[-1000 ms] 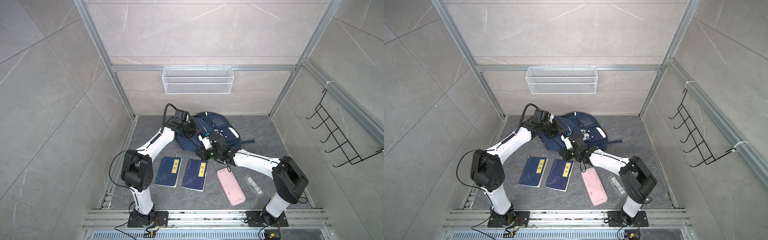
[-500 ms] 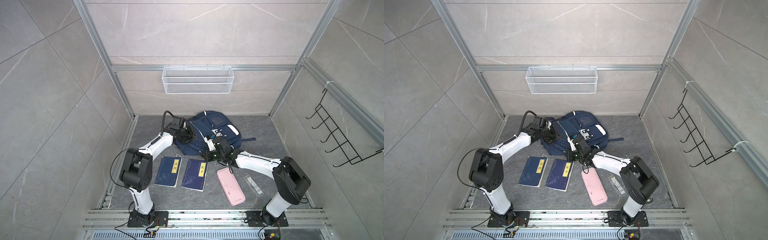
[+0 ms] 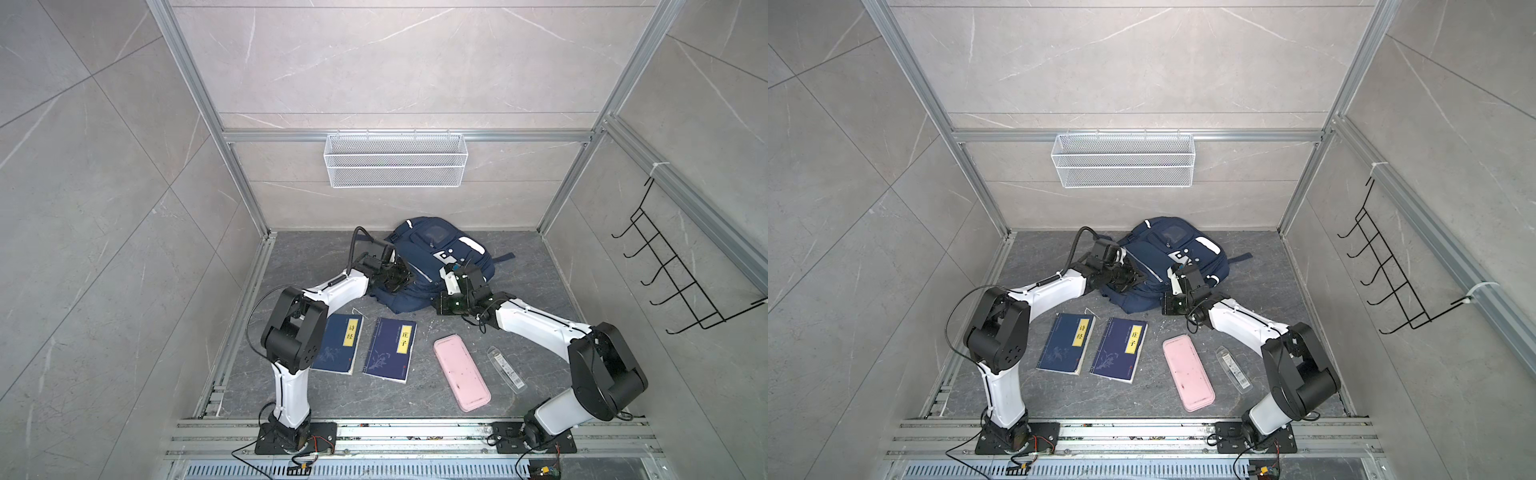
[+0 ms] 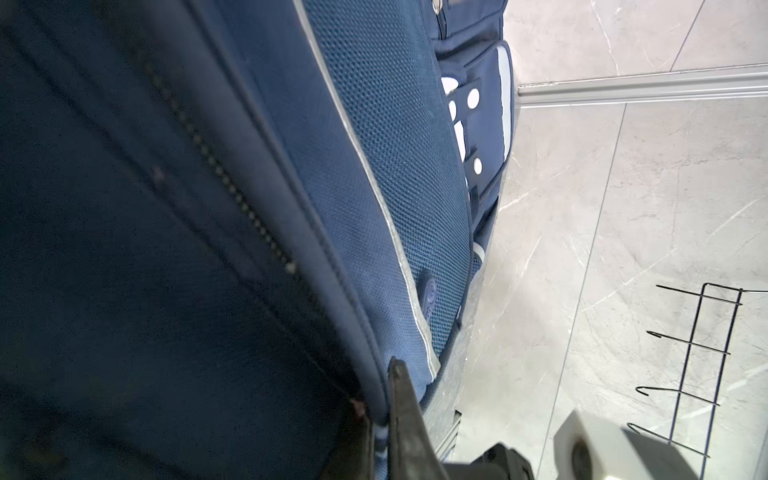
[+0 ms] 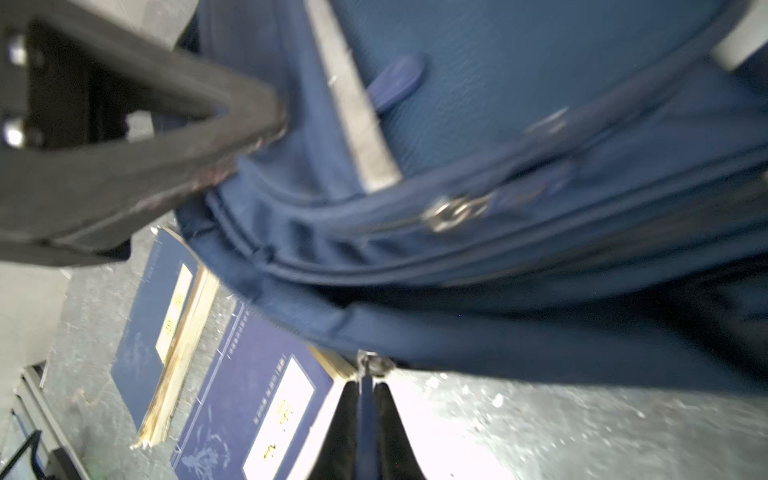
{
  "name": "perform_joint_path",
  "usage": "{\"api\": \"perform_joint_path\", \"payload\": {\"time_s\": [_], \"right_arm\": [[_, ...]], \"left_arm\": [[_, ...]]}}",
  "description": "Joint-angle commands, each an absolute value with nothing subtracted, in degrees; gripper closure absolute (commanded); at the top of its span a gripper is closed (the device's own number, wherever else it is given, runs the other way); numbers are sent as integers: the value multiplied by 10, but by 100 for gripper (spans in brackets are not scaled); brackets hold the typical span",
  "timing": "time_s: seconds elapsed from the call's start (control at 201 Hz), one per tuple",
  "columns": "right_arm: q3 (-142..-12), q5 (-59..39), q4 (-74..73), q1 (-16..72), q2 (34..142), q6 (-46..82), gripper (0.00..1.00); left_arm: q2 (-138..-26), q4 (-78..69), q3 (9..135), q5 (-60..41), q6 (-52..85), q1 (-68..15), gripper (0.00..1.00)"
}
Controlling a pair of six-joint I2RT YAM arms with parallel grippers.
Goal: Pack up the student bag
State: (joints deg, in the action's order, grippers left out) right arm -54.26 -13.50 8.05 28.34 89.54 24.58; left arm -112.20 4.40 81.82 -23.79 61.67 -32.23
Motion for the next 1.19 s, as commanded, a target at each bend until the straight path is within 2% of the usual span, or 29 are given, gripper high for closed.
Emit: {"api": "perform_joint_path", "payload": {"time_s": [0.0, 0.174, 0.348, 0.592, 0.752, 0.866, 1.04, 1.19], "right_arm": [[-549, -161, 99, 286, 877, 236, 89], [-534, -185, 63, 314, 883, 266, 89], [-582, -169, 50, 363, 937, 283, 90], [-614, -136, 32, 364, 975, 319, 90], [-576, -129, 32, 355, 934, 319, 91], [-545, -125, 44, 351, 896, 317, 92], [-498, -116, 79, 335, 852, 325, 95], [-452, -111, 91, 314, 807, 333, 96]], "left_arm": [[-1138, -7, 865, -246, 638, -331, 100], [-1148, -14, 882, -242, 649, -334, 100], [-1152, -13, 889, -243, 652, -337, 100], [-1136, 18, 893, -240, 629, -334, 100], [-1112, 113, 908, -214, 559, -319, 67], [-1092, 150, 905, -199, 524, -298, 53], [-1106, 253, 974, -179, 441, -281, 51], [-1167, 357, 1071, -162, 368, -281, 54]]}}
